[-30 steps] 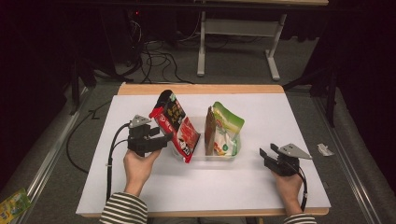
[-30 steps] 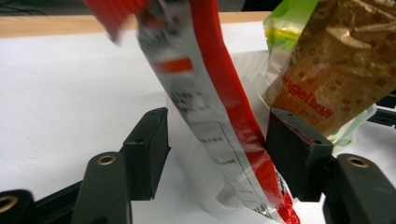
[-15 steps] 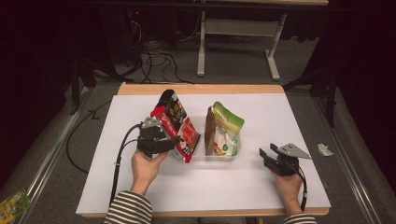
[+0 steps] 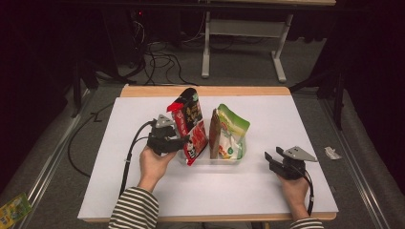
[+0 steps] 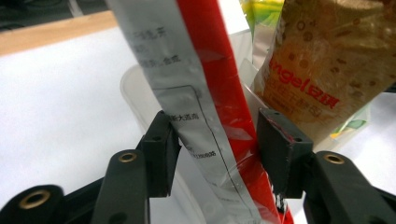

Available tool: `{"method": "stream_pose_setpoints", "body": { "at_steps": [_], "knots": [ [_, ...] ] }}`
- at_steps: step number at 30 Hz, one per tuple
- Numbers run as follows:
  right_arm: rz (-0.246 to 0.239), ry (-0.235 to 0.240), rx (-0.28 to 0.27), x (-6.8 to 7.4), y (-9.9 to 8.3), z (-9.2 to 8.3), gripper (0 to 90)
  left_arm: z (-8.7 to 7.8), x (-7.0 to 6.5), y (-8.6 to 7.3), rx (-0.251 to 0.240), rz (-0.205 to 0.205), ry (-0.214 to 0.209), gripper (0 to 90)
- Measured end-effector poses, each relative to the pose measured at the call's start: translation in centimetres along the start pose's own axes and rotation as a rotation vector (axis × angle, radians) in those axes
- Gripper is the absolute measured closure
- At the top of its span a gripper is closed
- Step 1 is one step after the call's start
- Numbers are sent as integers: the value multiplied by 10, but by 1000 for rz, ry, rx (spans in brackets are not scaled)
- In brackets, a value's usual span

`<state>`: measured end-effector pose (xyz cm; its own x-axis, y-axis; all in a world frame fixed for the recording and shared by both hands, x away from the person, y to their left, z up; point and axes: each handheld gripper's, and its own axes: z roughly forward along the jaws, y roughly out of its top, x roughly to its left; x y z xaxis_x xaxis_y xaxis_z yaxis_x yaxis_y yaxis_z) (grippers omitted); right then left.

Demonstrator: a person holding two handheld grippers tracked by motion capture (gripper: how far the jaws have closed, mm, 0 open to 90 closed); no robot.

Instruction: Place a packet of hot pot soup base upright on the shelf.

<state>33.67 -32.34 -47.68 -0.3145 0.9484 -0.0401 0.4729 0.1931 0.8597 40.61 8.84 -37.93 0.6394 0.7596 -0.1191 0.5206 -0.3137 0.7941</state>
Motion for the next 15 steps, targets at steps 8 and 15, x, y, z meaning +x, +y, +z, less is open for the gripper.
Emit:
{"method": "stream_pose_setpoints", "body": {
  "at_steps": [8, 15],
  "knots": [
    [6, 4, -1, 0, 0, 0, 466, 15, -2, 8, 10, 73, 35, 593],
    [0, 6, -6, -1, 0, 0, 465, 12, 3, 1, 23, 48, 27, 632]
  ]
}}
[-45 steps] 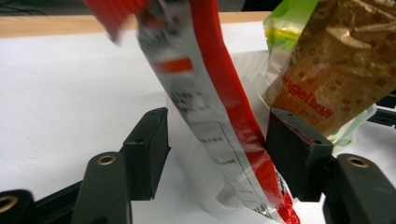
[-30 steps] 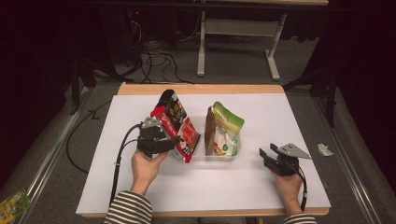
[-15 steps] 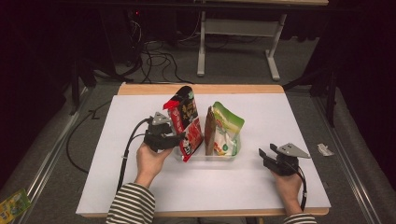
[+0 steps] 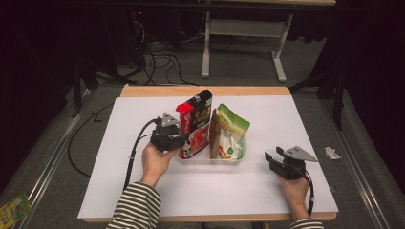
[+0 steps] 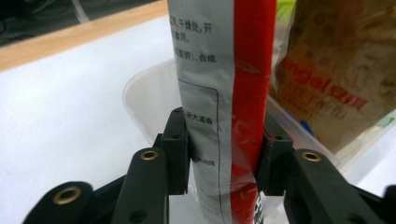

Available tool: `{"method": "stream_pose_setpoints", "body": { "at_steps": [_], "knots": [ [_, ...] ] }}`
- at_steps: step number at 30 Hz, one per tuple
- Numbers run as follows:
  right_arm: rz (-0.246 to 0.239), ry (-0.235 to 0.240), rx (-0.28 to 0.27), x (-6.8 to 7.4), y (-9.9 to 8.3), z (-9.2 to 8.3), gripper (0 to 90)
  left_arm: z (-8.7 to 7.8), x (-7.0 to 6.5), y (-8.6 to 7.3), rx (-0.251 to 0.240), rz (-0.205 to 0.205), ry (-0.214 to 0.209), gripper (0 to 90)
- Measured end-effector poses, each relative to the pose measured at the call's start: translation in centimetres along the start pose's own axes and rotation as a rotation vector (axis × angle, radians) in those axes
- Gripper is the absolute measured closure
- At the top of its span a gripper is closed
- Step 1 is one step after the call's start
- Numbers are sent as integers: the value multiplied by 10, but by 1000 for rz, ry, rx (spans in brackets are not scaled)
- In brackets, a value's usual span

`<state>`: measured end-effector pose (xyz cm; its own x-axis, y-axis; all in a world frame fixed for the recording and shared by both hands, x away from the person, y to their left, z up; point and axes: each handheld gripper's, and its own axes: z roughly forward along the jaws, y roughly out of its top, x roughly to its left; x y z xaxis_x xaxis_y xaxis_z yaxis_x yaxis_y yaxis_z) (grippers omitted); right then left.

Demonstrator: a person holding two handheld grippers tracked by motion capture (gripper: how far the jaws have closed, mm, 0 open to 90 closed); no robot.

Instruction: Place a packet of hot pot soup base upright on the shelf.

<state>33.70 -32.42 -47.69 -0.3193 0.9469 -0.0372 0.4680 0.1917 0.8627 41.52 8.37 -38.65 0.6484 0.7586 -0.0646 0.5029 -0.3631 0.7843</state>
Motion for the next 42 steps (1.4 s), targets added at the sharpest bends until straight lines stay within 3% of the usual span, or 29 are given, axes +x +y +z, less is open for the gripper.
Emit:
{"method": "stream_pose_setpoints", "body": {
  "at_steps": [5, 10, 13, 23, 33, 37, 42],
  "knots": [
    [1, 0, 0, 0, 0, 0, 463, -1, 1, -9, 28, -1, 5, 652],
    [0, -2, 7, 0, 0, 0, 463, -3, -2, -16, 7, 1, -3, 659],
    [6, -2, 6, 1, 0, 0, 463, -3, -2, -16, -3, -27, -14, 631],
    [-1, -2, 5, 0, 0, 0, 462, -15, 2, -17, -65, -35, -6, 606],
    [-3, -5, 6, 1, 0, 0, 463, -17, 1, -21, -36, -46, -18, 673],
    [-2, -5, 6, 1, 0, 0, 463, -17, 1, -22, -44, -52, -22, 647],
    [1, -4, 7, 1, 0, 0, 463, -25, 1, -27, -90, -35, -16, 589]
  ]
}}
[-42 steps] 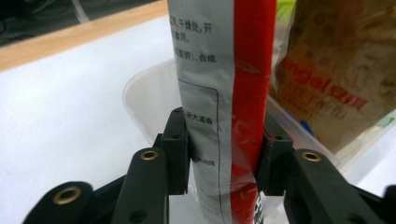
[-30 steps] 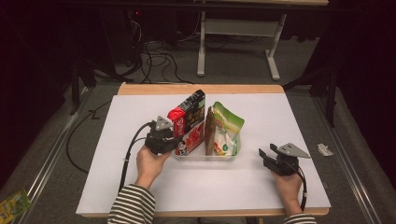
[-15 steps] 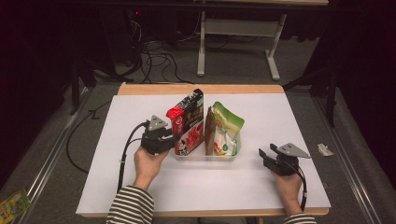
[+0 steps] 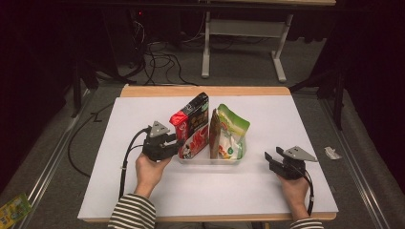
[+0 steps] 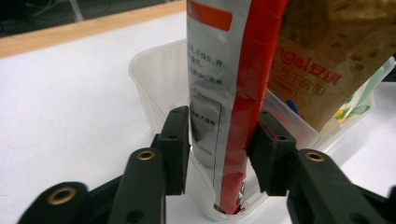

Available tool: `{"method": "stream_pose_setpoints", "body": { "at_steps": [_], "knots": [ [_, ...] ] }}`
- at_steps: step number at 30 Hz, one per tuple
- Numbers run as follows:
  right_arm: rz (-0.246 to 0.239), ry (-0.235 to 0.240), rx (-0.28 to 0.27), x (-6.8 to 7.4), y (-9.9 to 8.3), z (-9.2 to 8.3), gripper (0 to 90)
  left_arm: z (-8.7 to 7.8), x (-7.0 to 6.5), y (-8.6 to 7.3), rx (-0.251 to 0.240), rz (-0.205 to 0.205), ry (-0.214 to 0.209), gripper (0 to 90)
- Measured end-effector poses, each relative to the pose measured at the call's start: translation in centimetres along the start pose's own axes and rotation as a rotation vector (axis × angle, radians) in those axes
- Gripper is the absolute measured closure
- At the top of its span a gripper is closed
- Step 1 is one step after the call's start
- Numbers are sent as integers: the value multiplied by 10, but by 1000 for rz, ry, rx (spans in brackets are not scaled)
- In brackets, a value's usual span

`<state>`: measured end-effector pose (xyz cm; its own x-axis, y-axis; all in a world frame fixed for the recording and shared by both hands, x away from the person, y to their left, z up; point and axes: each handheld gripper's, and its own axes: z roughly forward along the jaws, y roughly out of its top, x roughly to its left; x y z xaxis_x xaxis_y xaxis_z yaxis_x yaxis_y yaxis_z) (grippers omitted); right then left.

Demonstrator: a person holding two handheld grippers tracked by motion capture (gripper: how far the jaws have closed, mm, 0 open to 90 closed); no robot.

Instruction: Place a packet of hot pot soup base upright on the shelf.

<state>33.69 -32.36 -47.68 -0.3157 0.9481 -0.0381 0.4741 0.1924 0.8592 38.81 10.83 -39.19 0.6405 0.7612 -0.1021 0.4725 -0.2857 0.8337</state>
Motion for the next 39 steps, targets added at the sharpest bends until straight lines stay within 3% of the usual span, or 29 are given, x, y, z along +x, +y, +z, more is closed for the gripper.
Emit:
{"method": "stream_pose_setpoints", "body": {
  "at_steps": [8, 10, 12, 13, 15, 25, 39],
  "knots": [
    [-3, -2, -1, 0, 0, 0, 463, -19, 8, -9, -58, 14, 6, 512],
    [-1, -1, 0, 0, 0, 0, 463, -24, 10, -12, -72, 17, 41, 515],
    [-2, -1, 0, 0, 0, 0, 463, -26, 12, -15, -80, 8, 46, 511],
    [-1, 0, 0, 0, 0, 0, 463, -31, 19, -23, -87, -23, 59, 504],
    [-4, -1, 0, 0, 0, 0, 463, -33, 25, -31, -84, -45, 71, 502],
    [-5, 0, 1, 0, 0, 0, 463, -43, 42, -57, -88, -108, 112, 485],
    [4, 4, 1, -1, 0, 0, 463, -43, 51, -80, -75, -149, 144, 476]
  ]
}}
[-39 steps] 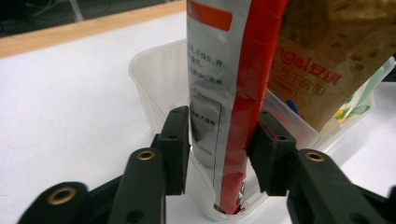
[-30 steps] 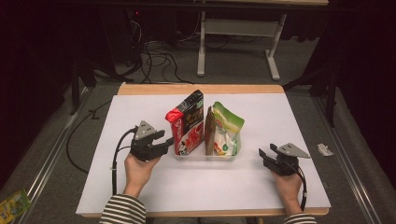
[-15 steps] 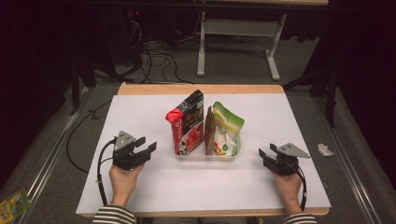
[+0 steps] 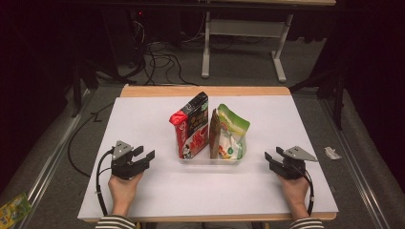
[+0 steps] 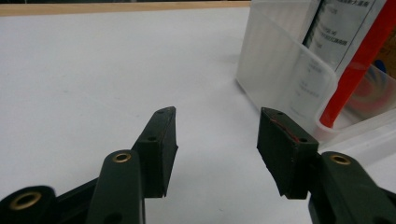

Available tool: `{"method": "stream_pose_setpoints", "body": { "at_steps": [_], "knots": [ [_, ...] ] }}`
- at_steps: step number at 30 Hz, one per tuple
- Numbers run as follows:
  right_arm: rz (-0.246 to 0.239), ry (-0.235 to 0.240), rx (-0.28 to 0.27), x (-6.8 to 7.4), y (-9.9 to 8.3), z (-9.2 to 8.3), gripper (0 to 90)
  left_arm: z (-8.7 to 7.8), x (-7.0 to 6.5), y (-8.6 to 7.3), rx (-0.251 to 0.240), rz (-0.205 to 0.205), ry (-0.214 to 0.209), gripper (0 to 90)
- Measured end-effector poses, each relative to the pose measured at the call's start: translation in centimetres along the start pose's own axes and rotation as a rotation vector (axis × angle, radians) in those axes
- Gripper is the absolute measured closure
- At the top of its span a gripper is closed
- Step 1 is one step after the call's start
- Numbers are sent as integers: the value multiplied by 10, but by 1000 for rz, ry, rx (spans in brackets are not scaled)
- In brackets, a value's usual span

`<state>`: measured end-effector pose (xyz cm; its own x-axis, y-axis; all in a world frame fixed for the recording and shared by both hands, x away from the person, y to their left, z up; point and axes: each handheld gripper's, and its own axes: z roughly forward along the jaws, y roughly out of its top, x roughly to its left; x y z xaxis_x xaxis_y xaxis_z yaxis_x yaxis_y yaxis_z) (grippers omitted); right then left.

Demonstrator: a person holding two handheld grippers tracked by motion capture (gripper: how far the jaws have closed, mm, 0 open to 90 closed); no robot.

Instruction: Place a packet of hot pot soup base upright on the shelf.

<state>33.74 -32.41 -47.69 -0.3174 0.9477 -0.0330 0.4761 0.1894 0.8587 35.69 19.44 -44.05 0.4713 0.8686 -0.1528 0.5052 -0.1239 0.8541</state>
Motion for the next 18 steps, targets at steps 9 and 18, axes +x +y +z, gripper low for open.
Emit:
{"method": "stream_pose_setpoints", "body": {
  "at_steps": [9, 18],
  "knots": [
    [14, 5, -7, -1, 0, -1, 464, 4, 8, -10, 12, -21, 41, 466],
    [16, 8, -14, -2, -1, -1, 464, 9, 12, -16, 26, -27, 63, 457]
  ]
}}
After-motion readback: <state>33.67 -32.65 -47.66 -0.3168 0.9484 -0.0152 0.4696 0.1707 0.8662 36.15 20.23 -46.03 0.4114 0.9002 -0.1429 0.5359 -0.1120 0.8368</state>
